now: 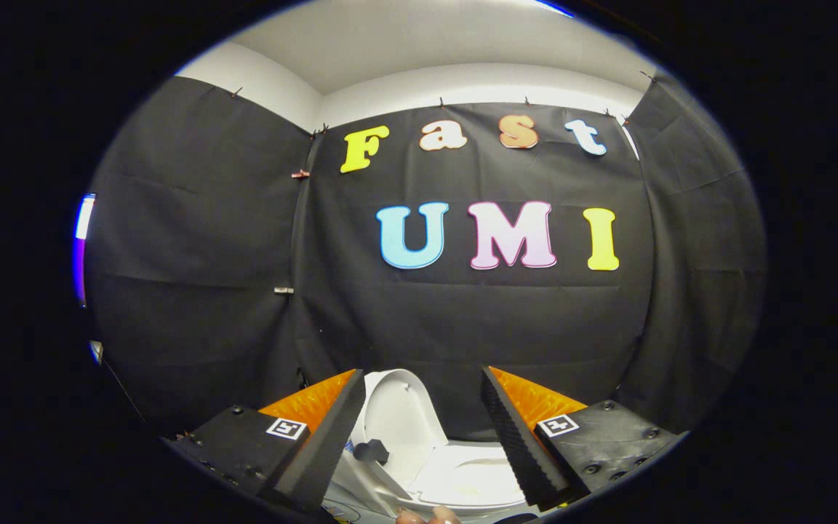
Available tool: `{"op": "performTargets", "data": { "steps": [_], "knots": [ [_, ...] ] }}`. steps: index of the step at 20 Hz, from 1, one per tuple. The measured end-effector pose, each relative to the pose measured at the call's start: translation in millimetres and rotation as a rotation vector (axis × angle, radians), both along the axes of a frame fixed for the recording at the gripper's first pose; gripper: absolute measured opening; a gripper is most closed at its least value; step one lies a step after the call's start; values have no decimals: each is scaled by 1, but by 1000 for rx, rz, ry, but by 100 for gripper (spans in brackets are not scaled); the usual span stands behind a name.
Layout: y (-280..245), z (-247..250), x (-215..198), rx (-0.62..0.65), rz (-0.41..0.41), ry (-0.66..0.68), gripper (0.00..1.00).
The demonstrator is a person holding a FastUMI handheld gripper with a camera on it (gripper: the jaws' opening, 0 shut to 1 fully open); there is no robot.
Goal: Open the toilet lid.
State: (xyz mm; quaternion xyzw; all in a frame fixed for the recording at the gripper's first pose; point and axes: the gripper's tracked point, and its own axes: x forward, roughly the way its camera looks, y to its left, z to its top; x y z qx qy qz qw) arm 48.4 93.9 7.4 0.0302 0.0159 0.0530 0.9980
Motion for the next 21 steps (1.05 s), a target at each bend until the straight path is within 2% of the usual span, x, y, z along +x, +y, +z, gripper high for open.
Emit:
{"op": "performTargets", "data": {
  "steps": [8,15,21],
  "knots": [
    [-69,29,-29,13,-111,-99,99],
    [-93,29,-38,1,-152,-111,99],
    [-94,25,-38,-4,-153,-99,99]
  ]
}}
